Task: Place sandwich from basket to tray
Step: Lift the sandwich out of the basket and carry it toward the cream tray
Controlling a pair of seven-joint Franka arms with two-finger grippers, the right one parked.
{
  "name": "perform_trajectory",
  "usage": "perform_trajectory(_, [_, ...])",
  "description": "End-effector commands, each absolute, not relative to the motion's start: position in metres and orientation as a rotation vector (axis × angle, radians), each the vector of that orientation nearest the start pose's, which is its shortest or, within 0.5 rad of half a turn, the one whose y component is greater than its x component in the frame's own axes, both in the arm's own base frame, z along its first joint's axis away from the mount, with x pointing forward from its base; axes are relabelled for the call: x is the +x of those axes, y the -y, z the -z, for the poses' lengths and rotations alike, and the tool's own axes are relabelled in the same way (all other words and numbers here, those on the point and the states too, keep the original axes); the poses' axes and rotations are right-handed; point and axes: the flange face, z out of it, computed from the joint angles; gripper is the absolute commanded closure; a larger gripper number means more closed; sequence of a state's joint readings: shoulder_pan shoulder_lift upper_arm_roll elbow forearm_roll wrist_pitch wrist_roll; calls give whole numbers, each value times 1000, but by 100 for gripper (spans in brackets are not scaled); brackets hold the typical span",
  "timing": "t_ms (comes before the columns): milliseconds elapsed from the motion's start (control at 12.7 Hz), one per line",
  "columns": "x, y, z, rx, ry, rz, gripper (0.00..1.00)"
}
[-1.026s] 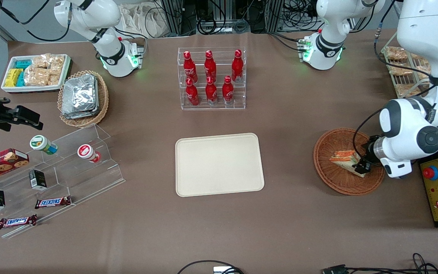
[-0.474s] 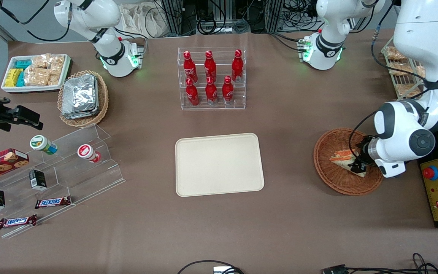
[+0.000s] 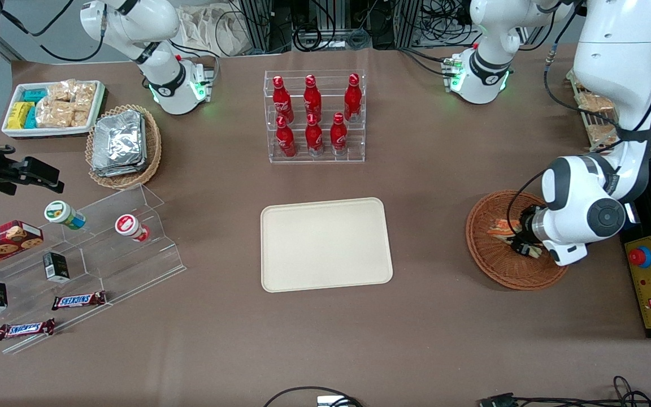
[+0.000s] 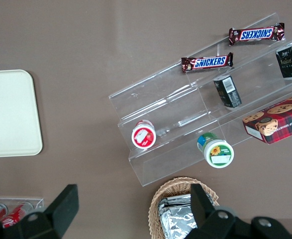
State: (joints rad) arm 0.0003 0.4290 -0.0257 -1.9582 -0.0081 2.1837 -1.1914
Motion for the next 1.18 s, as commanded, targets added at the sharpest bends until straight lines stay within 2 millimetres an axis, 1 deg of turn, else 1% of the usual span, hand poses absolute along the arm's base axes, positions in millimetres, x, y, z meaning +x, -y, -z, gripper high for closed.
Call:
perform_trajectory(0, [602, 18, -267, -2528, 1673, -268, 100])
perform_trajectory(158, [614, 19, -298, -2531, 1648, -276, 100])
perform_trajectory(237, [622, 29, -319, -2562, 1589, -294, 100])
perform_trajectory(316, [630, 33, -344, -2589, 1532, -316, 100])
perform_trajectory(474, [643, 61, -393, -2688, 1377, -336, 100])
perform_trajectory(553, [647, 80, -413, -2738, 1311, -317, 100])
perform_trajectory(632, [651, 100, -427, -2789, 1260, -284, 100])
perform_trajectory(711, [652, 124, -440, -2843, 1196, -254, 100])
perform_trajectory(789, [648, 159, -445, -2888, 1126, -237, 100])
perform_trajectory(868, [642, 195, -439, -2925, 1039, -244, 100])
perform_trajectory(947, [636, 236, -430, -2962, 947, -255, 100])
perform_trajectory(1026, [627, 276, -415, -2983, 849, -274, 100])
perform_trajectory(1105, [621, 311, -396, -3008, 763, -281, 100])
